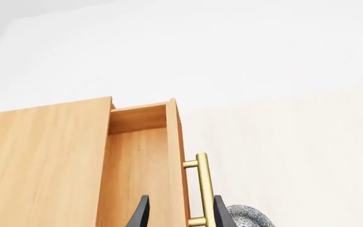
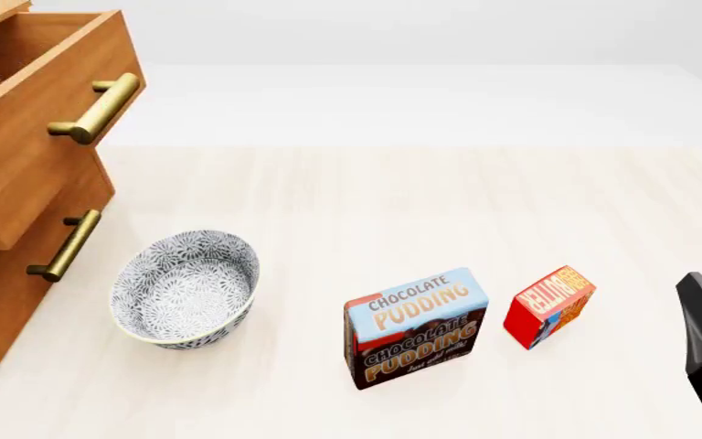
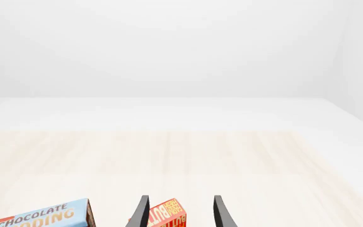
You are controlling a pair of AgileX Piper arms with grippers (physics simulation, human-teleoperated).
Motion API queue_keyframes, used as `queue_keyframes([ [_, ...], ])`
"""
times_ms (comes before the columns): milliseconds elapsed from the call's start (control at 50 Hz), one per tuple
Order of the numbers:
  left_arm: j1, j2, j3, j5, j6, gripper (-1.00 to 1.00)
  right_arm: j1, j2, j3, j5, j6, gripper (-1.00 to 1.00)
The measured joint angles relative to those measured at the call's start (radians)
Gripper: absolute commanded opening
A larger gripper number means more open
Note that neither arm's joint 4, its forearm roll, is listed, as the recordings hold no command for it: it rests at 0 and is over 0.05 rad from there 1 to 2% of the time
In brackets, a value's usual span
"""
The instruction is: Put the butter at the back in the top drawer of the cabinet and close it.
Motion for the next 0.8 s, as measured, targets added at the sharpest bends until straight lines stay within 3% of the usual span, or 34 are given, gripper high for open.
queue_keyframes([
  [800, -0.022, 0.066, 0.036, -0.049, -0.087, 1.00, 0.000, 0.000, 0.000, 0.000, 0.000, 1.00],
])
